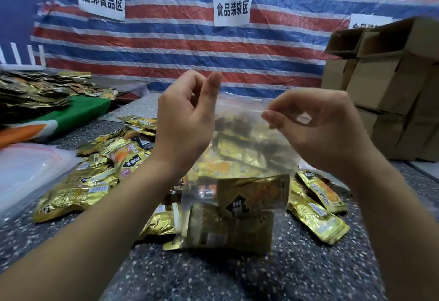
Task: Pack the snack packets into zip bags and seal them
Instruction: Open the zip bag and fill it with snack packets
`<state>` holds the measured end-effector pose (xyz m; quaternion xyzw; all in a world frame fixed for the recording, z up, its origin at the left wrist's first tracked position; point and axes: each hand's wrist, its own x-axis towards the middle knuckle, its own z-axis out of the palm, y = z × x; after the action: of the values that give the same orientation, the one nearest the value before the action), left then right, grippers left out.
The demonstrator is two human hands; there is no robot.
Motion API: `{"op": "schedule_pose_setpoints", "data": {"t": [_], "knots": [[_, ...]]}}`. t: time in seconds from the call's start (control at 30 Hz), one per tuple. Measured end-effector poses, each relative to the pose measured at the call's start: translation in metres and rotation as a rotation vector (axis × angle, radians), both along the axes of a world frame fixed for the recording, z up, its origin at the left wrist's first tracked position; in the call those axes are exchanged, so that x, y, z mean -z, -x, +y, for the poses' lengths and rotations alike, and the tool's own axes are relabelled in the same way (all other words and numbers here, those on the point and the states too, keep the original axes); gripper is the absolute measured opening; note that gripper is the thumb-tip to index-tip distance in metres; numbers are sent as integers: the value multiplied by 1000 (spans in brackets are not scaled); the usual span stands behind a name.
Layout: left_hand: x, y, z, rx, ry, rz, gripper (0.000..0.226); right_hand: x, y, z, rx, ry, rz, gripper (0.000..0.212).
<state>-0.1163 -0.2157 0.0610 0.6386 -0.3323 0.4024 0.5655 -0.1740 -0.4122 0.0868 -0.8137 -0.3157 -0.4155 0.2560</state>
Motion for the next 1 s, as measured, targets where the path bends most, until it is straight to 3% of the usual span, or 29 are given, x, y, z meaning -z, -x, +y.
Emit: {"op": "schedule_pose_setpoints", "data": {"t": [0.27,0.37,0.43,0.53,0.63,0.73,0.83,0.93,1.0], "knots": [[-5,-1,-4,21,-15,5,30,-13,1,-8,-44,-16,146,3],[1,-22,-13,-26,23,43,17,-8,-18,-10,21,14,221,10],[7,-37,-17,-56,34,103,23,-6,-31,-13,85,61,251,13],[15,-56,-19,-10,-6,278,29,-1,-47,-17,126,57,320,14],[23,-68,-17,157,1,579,44,8,-61,-22,198,44,383,14],[34,-78,-8,263,-157,769,58,19,-74,-28,252,76,507,14],[51,-83,0,240,-264,797,45,26,-86,-29,259,181,636,17],[66,-87,2,199,-229,784,24,34,-96,-27,266,276,687,19],[72,-88,3,180,-226,785,23,41,-103,-26,270,272,724,12]]}}
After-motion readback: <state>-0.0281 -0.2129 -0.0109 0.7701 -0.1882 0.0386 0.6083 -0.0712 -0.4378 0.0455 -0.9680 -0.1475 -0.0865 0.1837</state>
